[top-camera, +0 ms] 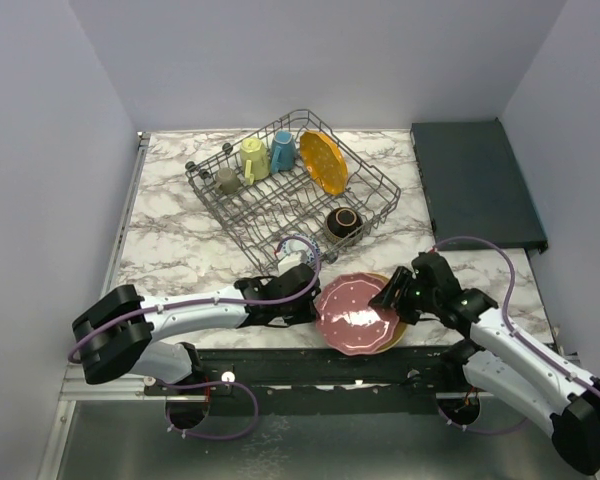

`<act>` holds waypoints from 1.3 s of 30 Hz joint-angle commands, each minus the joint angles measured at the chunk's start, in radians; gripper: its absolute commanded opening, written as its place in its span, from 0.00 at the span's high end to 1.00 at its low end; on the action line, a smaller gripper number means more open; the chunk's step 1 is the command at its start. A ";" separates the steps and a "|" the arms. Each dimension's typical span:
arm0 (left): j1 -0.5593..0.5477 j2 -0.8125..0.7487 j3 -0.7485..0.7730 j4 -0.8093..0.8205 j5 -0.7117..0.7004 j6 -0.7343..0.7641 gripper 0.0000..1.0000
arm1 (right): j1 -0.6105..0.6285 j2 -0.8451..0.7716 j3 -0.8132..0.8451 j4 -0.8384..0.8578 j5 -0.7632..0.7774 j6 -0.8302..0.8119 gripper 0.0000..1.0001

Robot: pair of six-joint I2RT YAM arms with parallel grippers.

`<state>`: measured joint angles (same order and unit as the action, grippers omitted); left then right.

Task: Load the mixed dishes into the dish rack
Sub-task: Pick up the plate at the center of the board.

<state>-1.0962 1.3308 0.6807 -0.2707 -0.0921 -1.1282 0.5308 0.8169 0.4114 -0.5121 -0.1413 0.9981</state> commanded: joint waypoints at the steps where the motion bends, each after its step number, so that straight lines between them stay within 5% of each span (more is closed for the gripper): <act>1: -0.008 0.048 -0.010 -0.046 0.041 0.036 0.99 | 0.003 -0.086 -0.046 0.075 -0.104 0.017 0.43; 13: -0.008 0.032 0.003 -0.042 0.040 0.045 1.00 | 0.003 -0.254 -0.029 0.075 -0.132 0.005 0.59; 39: -0.008 0.016 0.009 -0.037 0.046 0.050 1.00 | 0.002 -0.162 -0.141 0.294 -0.286 0.020 0.56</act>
<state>-1.0950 1.3613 0.6788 -0.3595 -0.0769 -1.0870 0.5293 0.6624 0.2806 -0.3210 -0.3466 1.0012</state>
